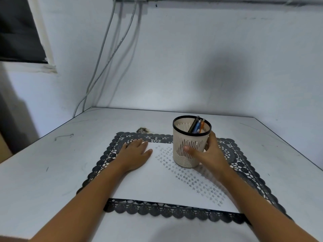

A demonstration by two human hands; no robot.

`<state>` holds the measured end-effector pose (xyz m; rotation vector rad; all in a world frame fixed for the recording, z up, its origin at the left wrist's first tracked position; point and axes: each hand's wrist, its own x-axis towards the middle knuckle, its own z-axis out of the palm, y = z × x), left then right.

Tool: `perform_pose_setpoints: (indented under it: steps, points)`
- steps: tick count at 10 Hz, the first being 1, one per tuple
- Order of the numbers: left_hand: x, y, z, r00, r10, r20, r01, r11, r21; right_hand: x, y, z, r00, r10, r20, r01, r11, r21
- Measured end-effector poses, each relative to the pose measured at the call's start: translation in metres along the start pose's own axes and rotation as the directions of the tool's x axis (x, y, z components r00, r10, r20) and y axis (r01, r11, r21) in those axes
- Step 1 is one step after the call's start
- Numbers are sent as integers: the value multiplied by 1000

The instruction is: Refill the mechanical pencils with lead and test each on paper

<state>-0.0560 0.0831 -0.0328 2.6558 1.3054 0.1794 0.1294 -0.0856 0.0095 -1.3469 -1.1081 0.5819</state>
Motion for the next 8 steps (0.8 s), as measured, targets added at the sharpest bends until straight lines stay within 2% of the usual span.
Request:
perform_pose_setpoints:
  steps: [2, 4, 7, 8]
  points:
    - [-2, 2, -1, 1000, 5, -7, -5, 1000, -14, -11, 0, 16, 993, -20, 113, 21, 1000, -5]
    - [0, 2, -1, 1000, -2, 2, 2, 1000, 0, -21, 3, 22, 988, -19, 154, 11, 998, 59]
    - [0, 2, -3, 1000, 11, 10, -10, 999, -35, -20, -1, 20, 983, -20, 185, 11, 998, 54]
    - [3, -3, -6, 999, 32, 28, -27, 990, -141, -9, -10, 7, 993, -61, 103, 62, 998, -4]
